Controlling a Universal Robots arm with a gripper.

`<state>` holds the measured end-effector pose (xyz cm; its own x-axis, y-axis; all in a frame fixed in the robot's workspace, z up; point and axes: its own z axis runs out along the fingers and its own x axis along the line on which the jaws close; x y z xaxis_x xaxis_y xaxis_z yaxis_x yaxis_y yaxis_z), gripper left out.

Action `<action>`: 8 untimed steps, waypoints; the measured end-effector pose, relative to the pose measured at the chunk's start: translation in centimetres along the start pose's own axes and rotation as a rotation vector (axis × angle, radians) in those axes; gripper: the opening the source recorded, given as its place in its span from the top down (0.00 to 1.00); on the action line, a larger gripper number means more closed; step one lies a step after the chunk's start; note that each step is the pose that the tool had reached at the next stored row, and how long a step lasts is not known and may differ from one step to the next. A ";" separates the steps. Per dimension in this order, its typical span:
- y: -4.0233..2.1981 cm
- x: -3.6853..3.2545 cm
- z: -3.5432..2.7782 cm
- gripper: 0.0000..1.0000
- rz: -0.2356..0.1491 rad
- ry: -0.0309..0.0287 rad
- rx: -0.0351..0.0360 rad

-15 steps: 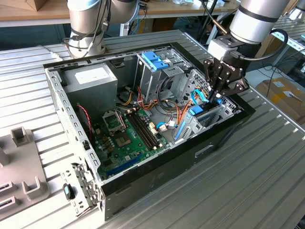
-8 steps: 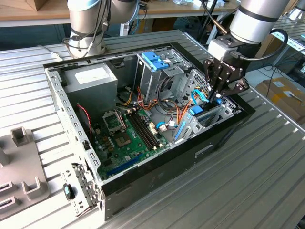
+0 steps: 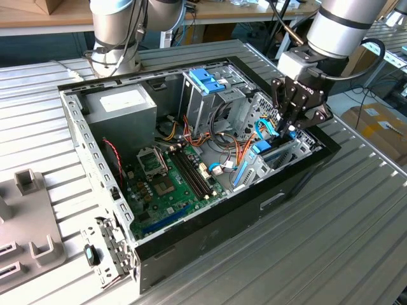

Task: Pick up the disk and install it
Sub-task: 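Insert the second disk wire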

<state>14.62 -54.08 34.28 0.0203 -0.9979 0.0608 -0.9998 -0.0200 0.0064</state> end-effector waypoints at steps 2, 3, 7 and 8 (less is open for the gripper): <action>0.00 0.02 -0.46 0.76 0.000 -0.0001 0.0000; 0.00 0.05 -0.76 0.76 0.000 -0.0001 0.0000; 0.02 0.16 -2.55 0.76 0.000 0.0000 0.0000; 0.02 0.17 -2.76 0.76 0.000 -0.0001 0.0001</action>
<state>14.62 -54.08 37.04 0.0203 -0.9979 0.0607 -0.9998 -0.0199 0.0063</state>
